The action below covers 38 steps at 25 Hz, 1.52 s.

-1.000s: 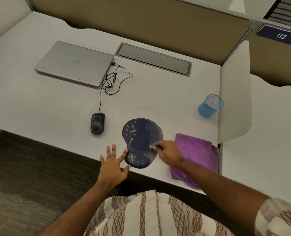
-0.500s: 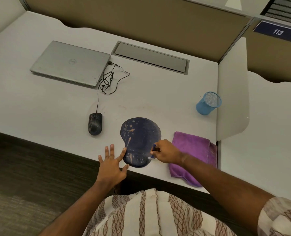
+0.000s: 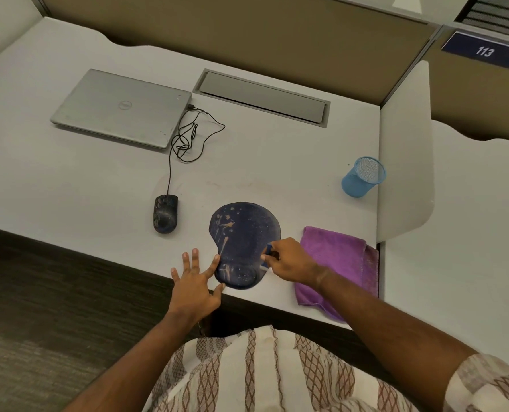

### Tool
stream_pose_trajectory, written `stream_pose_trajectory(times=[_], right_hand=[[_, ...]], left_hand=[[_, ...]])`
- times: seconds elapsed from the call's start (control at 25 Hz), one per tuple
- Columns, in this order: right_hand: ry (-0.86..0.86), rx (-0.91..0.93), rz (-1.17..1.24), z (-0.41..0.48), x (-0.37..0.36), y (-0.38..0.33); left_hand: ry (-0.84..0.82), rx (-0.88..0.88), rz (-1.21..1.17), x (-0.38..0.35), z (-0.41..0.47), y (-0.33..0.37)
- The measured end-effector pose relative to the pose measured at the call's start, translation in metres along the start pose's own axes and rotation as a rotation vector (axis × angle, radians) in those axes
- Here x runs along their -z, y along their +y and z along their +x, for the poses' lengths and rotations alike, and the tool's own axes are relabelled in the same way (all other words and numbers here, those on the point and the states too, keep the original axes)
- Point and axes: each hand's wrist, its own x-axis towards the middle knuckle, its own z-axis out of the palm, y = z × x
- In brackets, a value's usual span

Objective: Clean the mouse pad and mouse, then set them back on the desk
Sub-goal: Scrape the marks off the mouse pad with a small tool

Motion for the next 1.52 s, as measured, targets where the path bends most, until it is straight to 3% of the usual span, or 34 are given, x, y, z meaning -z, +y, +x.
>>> stream_pose_trajectory(times=[0.12,0.32,0.56,0.72,0.96,1.2,1.36,1.52], right_hand=[[0.025,0.048,0.019,0.001,-0.011,-0.004],[-0.094,0.006,-0.184,0.0,-0.003,0.005],[0.016,0.062,0.028,0.0,-0.019,-0.013],[-0.105,0.024,-0.109,-0.009,-0.019,0.004],[0.0,0.13,0.061,-0.01,-0.029,-0.031],[-0.123,0.064,-0.101,-0.012,-0.032,-0.014],[-0.04,0.128,-0.026,-0.003,-0.03,-0.033],[-0.068,0.055,-0.033,-0.007,-0.039,-0.021]], left_hand=[[0.001,-0.001,-0.012,0.0,0.0,0.0],[0.009,0.001,-0.01,0.0,-0.001,0.0],[0.003,0.0,0.0,0.0,0.001,0.0],[0.001,0.005,0.0,-0.001,0.001,-0.001],[0.007,0.002,-0.007,0.0,0.0,0.001],[0.007,0.012,-0.013,0.002,0.0,0.002],[-0.003,0.011,-0.009,0.002,0.001,0.001],[-0.014,0.013,0.01,0.003,0.002,0.002]])
